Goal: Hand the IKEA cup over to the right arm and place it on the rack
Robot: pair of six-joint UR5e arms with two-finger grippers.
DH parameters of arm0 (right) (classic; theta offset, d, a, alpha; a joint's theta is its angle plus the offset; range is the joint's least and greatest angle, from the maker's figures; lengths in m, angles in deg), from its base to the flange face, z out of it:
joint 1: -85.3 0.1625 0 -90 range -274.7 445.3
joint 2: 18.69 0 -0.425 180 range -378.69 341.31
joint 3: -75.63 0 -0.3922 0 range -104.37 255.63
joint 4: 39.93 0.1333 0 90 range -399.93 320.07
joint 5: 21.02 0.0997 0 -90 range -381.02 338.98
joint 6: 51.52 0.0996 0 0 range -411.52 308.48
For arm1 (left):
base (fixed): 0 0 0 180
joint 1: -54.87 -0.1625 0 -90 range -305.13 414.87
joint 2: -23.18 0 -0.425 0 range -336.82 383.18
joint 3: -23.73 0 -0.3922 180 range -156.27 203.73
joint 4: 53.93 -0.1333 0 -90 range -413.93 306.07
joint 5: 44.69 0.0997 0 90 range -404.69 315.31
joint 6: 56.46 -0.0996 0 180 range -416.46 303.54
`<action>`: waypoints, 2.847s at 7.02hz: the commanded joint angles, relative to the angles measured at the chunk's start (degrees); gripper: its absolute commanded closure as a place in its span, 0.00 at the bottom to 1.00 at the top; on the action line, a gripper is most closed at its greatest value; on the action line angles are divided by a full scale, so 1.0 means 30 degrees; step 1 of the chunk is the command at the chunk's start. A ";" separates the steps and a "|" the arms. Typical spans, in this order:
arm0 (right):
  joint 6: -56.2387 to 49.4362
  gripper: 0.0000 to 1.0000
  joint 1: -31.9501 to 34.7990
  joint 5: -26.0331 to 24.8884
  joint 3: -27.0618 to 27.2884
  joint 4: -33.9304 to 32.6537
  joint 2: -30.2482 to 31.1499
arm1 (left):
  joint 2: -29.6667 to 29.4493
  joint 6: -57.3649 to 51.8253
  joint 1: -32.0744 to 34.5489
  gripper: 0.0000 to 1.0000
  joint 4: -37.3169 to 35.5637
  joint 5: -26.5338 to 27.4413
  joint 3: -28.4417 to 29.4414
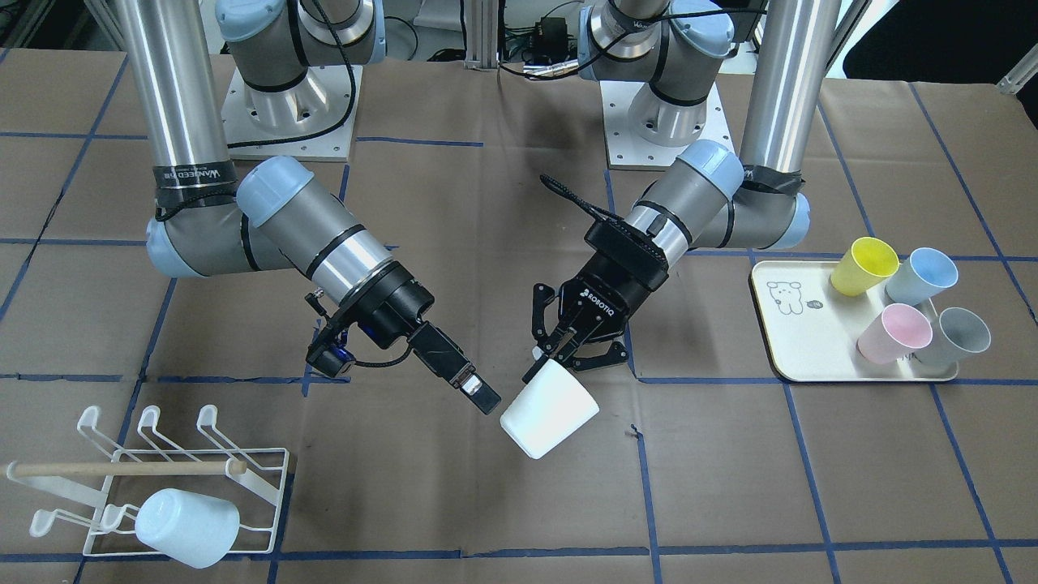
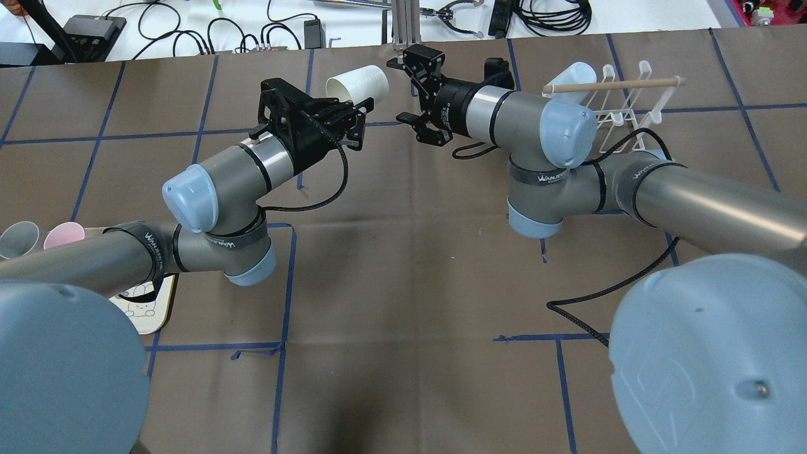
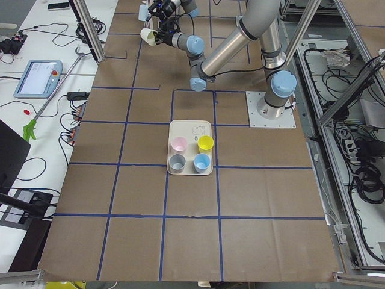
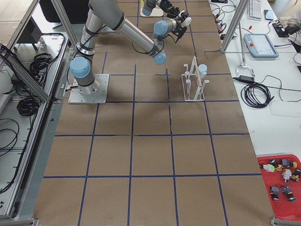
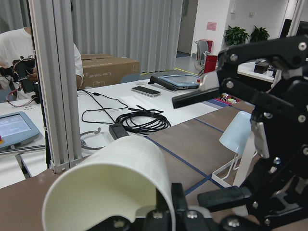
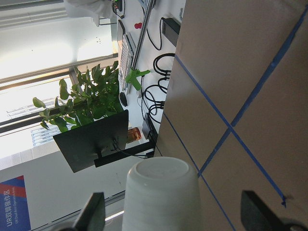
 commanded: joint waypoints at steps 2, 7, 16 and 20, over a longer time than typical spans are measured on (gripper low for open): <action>0.0049 0.00 0.0128 0.0052 -0.0665 0.0324 -0.0111 | 0.0062 0.0302 0.0042 1.00 -0.0005 -0.0001 -0.0001; 0.0401 0.01 0.0362 0.0052 -0.1138 0.0324 -0.0783 | 0.0062 0.0272 0.0131 1.00 -0.0005 -0.0001 -0.0030; 0.1192 0.01 0.1154 -0.0183 -0.2633 0.0353 -0.1840 | 0.0033 0.0302 0.0189 1.00 -0.0005 0.0028 -0.0030; 0.1222 0.02 0.1124 -0.0183 -0.2574 0.0383 -0.1870 | 0.0033 0.0302 0.0189 0.99 -0.0034 0.0028 -0.0030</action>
